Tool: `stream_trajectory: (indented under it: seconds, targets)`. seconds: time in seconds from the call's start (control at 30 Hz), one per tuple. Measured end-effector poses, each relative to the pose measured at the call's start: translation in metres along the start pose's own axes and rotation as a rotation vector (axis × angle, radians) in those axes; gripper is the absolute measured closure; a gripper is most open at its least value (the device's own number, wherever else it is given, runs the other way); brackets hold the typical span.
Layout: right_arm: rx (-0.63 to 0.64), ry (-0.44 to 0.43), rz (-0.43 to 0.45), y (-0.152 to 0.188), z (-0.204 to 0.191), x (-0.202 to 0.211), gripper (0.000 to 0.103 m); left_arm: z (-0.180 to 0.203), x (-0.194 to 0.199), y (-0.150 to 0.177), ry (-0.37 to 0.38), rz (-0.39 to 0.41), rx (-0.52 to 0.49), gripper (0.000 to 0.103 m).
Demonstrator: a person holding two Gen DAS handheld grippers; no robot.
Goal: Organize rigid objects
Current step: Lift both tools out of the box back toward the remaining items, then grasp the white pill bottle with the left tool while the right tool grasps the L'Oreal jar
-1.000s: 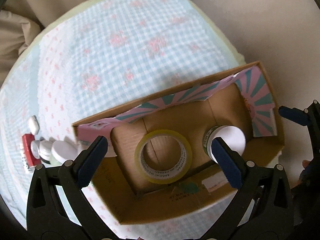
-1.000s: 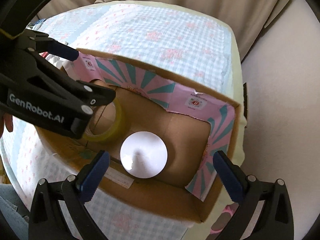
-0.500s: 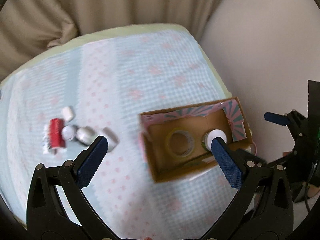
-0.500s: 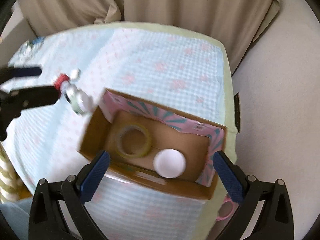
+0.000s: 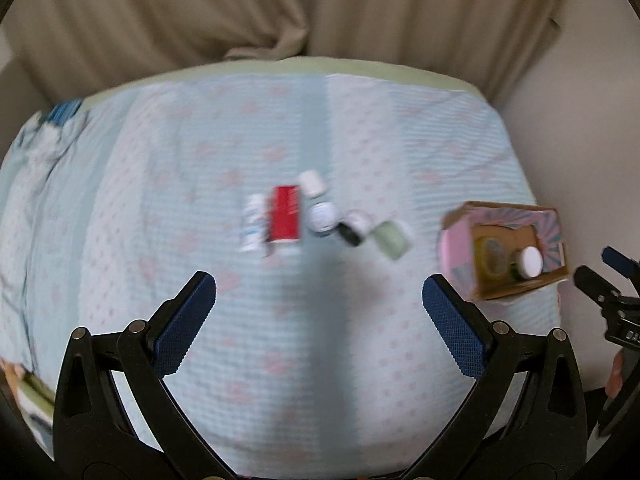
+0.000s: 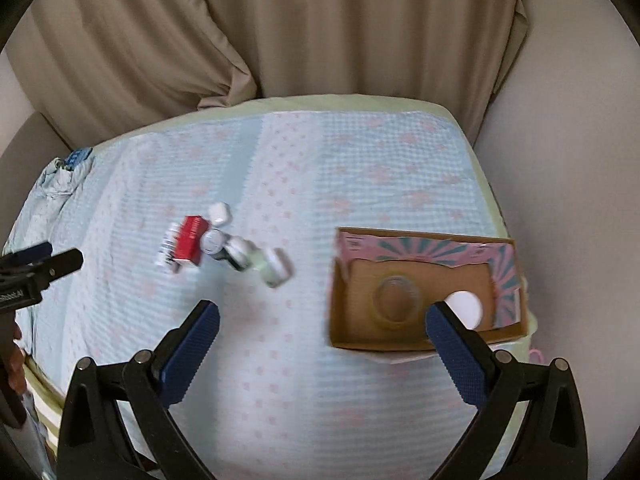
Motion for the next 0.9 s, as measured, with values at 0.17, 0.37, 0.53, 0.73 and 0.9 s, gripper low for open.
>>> stream_trajectory:
  seconds: [0.17,0.37,0.53,0.73,0.9]
  targets:
    - [0.001,0.023,0.023,0.007,-0.061,-0.009,0.0,-0.065,-0.01,0.015,-0.003,-0.029,0.027,0.0]
    - [0.024,-0.005,0.032,0.017,-0.123,-0.035,0.0,-0.116,-0.044,0.026,-0.002,-0.081,0.025,0.0]
    - [0.054,-0.026,0.004,0.026,-0.154,-0.055,0.0,-0.132,-0.08,0.026,0.015,-0.124,0.041,0.0]
    - [0.113,-0.035,-0.033,0.027,-0.165,-0.084,0.0,-0.128,-0.134,0.022,0.03,-0.204,0.04,0.0]
    - [0.186,-0.043,-0.059,0.028,-0.163,-0.119,0.0,-0.122,-0.181,0.026,0.023,-0.273,0.028,0.0]
Point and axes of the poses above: each gripper's, at about its wrist camera, not at the fingertips, and x roughly against the way its jaws point, z to its right, y to its underside, the point moved 9 cm from there along -x, roughly the way its jaws point, and after that the axes turned 15 degrees about z, right-handed, at the moved point
